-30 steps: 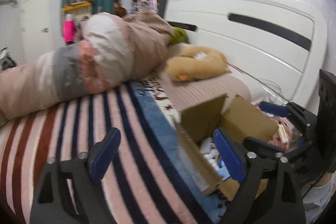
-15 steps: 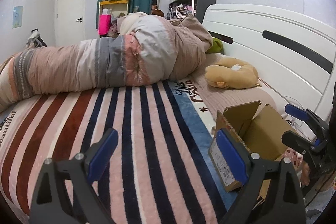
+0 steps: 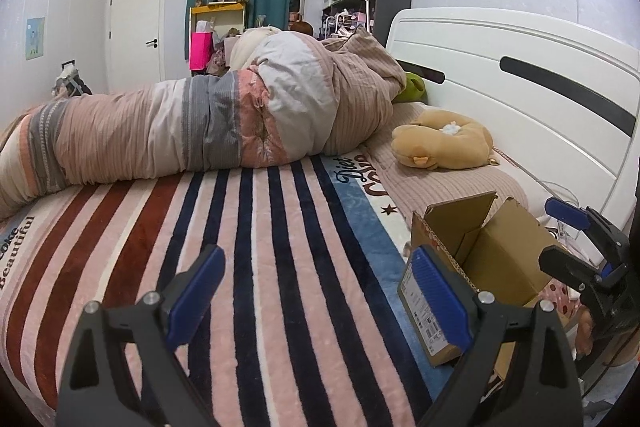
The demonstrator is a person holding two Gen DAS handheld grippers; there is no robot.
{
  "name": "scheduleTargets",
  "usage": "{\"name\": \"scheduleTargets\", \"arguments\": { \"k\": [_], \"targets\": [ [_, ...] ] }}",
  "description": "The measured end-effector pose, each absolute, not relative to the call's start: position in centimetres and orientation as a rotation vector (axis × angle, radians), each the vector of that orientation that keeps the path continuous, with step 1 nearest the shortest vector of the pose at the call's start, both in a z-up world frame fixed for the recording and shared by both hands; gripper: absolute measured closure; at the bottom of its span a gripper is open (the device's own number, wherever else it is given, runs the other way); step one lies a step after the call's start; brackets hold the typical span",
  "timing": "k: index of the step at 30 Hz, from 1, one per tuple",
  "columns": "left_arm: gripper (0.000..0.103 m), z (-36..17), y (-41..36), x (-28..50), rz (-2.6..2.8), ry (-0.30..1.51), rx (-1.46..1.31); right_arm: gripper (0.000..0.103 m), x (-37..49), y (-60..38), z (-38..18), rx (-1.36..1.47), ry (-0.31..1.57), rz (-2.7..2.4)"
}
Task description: Organize rigid objects
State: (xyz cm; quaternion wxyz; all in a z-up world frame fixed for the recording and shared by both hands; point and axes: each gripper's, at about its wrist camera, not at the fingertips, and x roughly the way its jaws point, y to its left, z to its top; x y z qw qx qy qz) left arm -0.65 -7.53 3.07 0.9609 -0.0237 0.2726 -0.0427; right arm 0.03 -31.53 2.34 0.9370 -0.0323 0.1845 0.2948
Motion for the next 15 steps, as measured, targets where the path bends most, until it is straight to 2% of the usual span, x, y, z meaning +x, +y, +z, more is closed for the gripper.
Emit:
{"name": "scheduleTargets", "arguments": {
  "k": [15],
  "targets": [
    [0.01, 3.22, -7.76, -0.64, -0.087, 0.548, -0.043, 0.0, -0.8, -31.63, 2.57, -0.051, 0.374, 0.589]
  ]
}}
